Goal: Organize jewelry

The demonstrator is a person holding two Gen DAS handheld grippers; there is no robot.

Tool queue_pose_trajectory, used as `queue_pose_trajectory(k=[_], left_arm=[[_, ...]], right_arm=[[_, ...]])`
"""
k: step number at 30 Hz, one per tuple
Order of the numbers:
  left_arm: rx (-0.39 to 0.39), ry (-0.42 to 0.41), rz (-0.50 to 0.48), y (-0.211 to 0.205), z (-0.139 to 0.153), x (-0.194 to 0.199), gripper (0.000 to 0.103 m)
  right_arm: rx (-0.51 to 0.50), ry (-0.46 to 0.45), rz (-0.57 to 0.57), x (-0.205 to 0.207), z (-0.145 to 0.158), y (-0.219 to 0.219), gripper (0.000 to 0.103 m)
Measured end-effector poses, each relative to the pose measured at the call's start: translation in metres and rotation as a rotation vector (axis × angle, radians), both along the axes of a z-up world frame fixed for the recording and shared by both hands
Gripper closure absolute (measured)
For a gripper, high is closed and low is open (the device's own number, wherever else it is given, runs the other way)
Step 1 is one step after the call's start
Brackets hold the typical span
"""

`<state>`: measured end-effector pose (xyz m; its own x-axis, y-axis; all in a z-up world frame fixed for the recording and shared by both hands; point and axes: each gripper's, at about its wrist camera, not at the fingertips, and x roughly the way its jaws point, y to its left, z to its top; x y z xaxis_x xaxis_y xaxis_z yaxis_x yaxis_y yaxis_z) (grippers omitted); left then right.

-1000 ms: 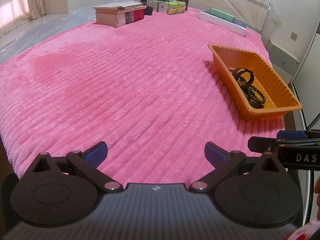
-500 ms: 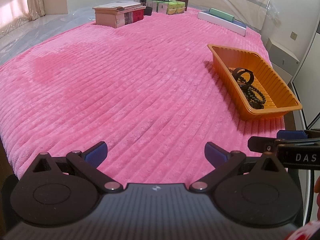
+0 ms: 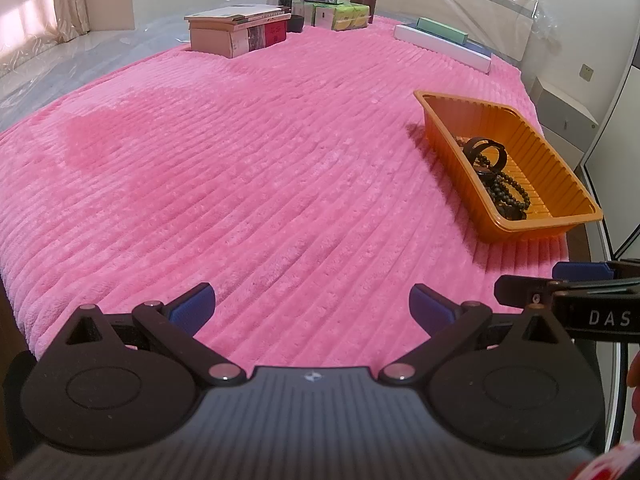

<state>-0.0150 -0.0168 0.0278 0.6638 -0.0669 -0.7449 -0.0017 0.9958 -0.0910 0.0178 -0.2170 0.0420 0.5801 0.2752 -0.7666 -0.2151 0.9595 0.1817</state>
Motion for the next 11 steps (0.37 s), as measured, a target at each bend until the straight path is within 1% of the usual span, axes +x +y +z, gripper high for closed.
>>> queue_pose_trajectory(k=[6,11], left_arm=[[-0.004,0.000,-0.002,0.0002,-0.0002,0.0011,0.000],[-0.020,-0.022,0.004,0.0031,-0.0009,-0.0006,0.000]], right_arm=[[0.001,0.002,0.002,0.0004,-0.0008,-0.0009,0.024],[0.005,-0.001,0.004,-0.0007,-0.0025,-0.0020,0.024]])
